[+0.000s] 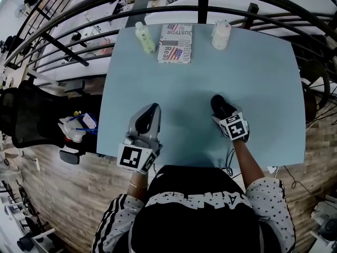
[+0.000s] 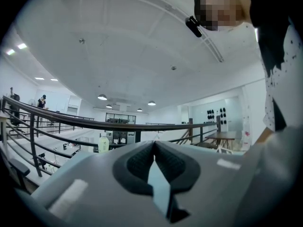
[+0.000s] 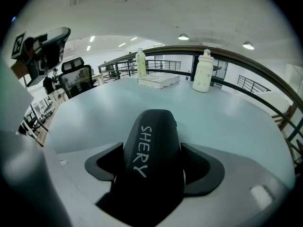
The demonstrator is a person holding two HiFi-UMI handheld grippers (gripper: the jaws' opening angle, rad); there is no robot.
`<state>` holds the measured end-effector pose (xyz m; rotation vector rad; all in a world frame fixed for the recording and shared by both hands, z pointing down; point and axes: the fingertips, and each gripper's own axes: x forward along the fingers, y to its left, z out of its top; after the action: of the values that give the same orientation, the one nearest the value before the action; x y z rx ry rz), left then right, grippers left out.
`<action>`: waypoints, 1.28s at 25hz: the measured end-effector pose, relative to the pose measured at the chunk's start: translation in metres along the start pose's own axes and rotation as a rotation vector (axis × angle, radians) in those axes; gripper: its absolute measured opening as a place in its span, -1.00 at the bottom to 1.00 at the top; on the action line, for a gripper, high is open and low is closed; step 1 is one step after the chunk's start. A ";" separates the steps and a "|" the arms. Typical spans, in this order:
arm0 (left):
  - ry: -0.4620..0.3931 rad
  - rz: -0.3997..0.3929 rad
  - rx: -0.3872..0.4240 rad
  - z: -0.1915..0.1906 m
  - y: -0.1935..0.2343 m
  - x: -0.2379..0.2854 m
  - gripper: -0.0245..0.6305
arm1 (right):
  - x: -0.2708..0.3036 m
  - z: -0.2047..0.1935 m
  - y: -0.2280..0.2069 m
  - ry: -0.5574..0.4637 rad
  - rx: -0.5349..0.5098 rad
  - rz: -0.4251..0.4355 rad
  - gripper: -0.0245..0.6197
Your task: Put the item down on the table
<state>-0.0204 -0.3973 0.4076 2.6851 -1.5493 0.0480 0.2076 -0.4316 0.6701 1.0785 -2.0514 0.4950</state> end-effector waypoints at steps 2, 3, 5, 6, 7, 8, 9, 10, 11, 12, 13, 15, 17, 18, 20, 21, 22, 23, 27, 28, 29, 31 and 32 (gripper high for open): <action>0.004 -0.006 0.001 0.000 -0.003 0.001 -0.93 | -0.002 0.000 -0.002 -0.009 0.008 -0.001 0.29; 0.001 -0.009 0.004 0.001 -0.004 0.001 -0.93 | -0.003 0.001 -0.002 -0.015 0.010 -0.003 0.29; -0.007 -0.013 0.008 0.002 -0.004 0.003 -0.93 | -0.007 0.004 -0.004 -0.030 0.015 -0.009 0.30; -0.006 -0.016 0.007 0.002 -0.004 0.003 -0.93 | -0.009 0.006 -0.004 -0.041 0.018 -0.011 0.30; -0.006 -0.018 0.007 0.003 -0.004 0.004 -0.93 | -0.012 0.010 -0.004 -0.055 0.022 -0.013 0.30; -0.011 -0.022 0.011 0.004 -0.004 0.005 -0.93 | -0.015 0.013 -0.005 -0.069 0.025 -0.016 0.30; -0.018 -0.026 0.018 0.005 -0.004 0.006 -0.93 | -0.018 0.016 -0.006 -0.082 0.028 -0.020 0.30; -0.023 -0.030 0.025 0.005 -0.005 0.008 -0.93 | -0.022 0.019 -0.007 -0.096 0.030 -0.026 0.30; -0.026 -0.036 0.029 0.006 -0.006 0.009 -0.93 | -0.026 0.022 -0.009 -0.112 0.033 -0.034 0.30; -0.027 -0.042 0.031 0.006 -0.007 0.010 -0.93 | -0.031 0.026 -0.010 -0.134 0.039 -0.044 0.30; -0.027 -0.047 0.030 0.006 -0.008 0.011 -0.93 | -0.037 0.031 -0.012 -0.164 0.049 -0.054 0.29; -0.023 -0.052 0.030 0.006 -0.009 0.014 -0.93 | -0.053 0.044 -0.016 -0.247 0.081 -0.075 0.26; -0.012 -0.059 0.042 0.005 -0.010 0.018 -0.93 | -0.072 0.058 -0.020 -0.343 0.126 -0.098 0.17; -0.008 -0.065 0.045 0.004 -0.012 0.020 -0.93 | -0.081 0.063 -0.022 -0.385 0.145 -0.110 0.11; -0.010 -0.084 0.037 0.004 -0.015 0.024 -0.93 | -0.099 0.071 -0.025 -0.451 0.164 -0.134 -0.03; -0.015 -0.095 0.028 0.005 -0.018 0.026 -0.93 | -0.108 0.074 -0.025 -0.477 0.167 -0.145 -0.11; -0.022 -0.105 0.018 0.007 -0.020 0.028 -0.93 | -0.115 0.076 -0.027 -0.501 0.170 -0.155 -0.25; -0.028 -0.113 0.010 0.010 -0.022 0.030 -0.93 | -0.123 0.078 -0.028 -0.526 0.174 -0.165 -0.37; -0.032 -0.148 0.001 0.011 -0.032 0.039 -0.93 | -0.153 0.085 -0.034 -0.623 0.206 -0.193 -0.82; -0.033 -0.156 -0.001 0.011 -0.034 0.040 -0.93 | -0.159 0.087 -0.034 -0.645 0.213 -0.190 -0.91; -0.036 -0.163 -0.004 0.011 -0.036 0.042 -0.93 | -0.165 0.088 -0.033 -0.663 0.221 -0.182 -0.91; -0.040 -0.174 -0.005 0.011 -0.039 0.045 -0.93 | -0.175 0.089 -0.031 -0.688 0.235 -0.168 -0.91; -0.040 -0.178 -0.005 0.011 -0.040 0.046 -0.93 | -0.180 0.089 -0.031 -0.697 0.238 -0.167 -0.91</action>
<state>0.0374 -0.4178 0.3979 2.8243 -1.3109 -0.0157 0.2591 -0.4096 0.4744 1.7336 -2.4965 0.3025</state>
